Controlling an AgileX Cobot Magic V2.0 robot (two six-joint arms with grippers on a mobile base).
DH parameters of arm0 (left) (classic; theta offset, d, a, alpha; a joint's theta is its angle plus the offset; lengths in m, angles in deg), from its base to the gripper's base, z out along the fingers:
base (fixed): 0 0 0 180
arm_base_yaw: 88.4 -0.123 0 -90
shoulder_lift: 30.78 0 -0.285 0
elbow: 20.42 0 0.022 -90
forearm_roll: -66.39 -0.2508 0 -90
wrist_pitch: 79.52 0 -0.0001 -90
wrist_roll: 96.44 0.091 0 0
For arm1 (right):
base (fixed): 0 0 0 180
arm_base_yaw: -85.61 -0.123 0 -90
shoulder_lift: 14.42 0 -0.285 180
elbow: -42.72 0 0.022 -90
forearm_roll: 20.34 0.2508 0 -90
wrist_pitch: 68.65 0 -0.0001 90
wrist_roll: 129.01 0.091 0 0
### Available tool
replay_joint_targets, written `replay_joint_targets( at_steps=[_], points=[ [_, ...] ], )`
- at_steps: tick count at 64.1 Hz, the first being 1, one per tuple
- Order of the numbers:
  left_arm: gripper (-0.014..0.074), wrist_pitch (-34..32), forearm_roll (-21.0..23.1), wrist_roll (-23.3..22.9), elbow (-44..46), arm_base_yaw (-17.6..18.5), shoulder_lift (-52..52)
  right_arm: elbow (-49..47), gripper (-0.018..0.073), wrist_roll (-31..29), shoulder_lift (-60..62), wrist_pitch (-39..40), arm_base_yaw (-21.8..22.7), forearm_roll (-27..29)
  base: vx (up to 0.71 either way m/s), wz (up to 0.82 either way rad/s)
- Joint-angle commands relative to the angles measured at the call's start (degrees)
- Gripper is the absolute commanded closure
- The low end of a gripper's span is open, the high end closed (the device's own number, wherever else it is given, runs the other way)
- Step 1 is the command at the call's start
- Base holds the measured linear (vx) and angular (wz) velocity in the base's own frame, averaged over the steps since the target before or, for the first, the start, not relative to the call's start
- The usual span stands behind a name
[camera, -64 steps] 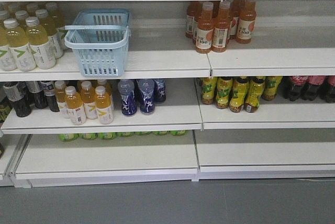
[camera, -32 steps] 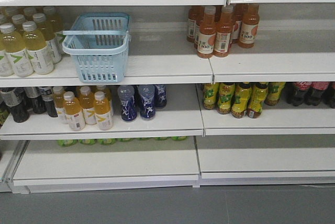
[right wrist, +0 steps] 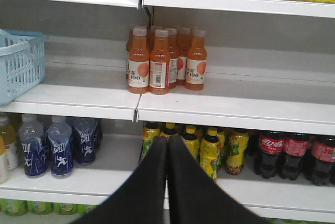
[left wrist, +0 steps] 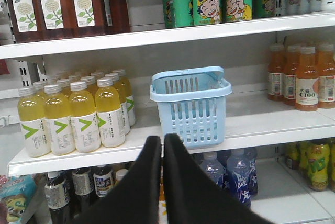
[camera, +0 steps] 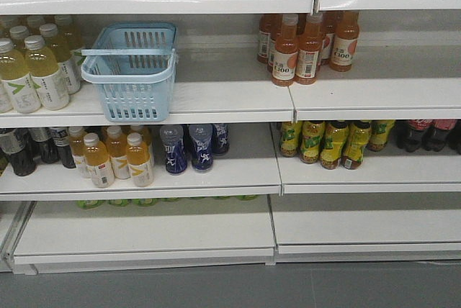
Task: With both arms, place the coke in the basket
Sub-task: 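Continue approaching and align the base with the light-blue basket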
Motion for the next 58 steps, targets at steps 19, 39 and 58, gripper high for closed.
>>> replay_joint_targets(
  at_steps=[19,39,58],
  points=[
    [0.0603,-4.5,0.2,-0.2,1.9,0.1,1.1,0.4,0.0569,-0.3,0.5,4.4,0.0,-0.1,0.05,0.00],
    [0.0603,-4.5,0.2,-0.2,1.9,0.1,1.1,0.4,0.0569,-0.3,0.5,4.4,0.0,-0.1,0.05,0.00],
    [0.0603,-4.5,0.2,-0.2,1.9,0.1,1.1,0.4,0.0569,-0.3,0.5,4.4,0.0,-0.1,0.04,0.00]
  ],
)
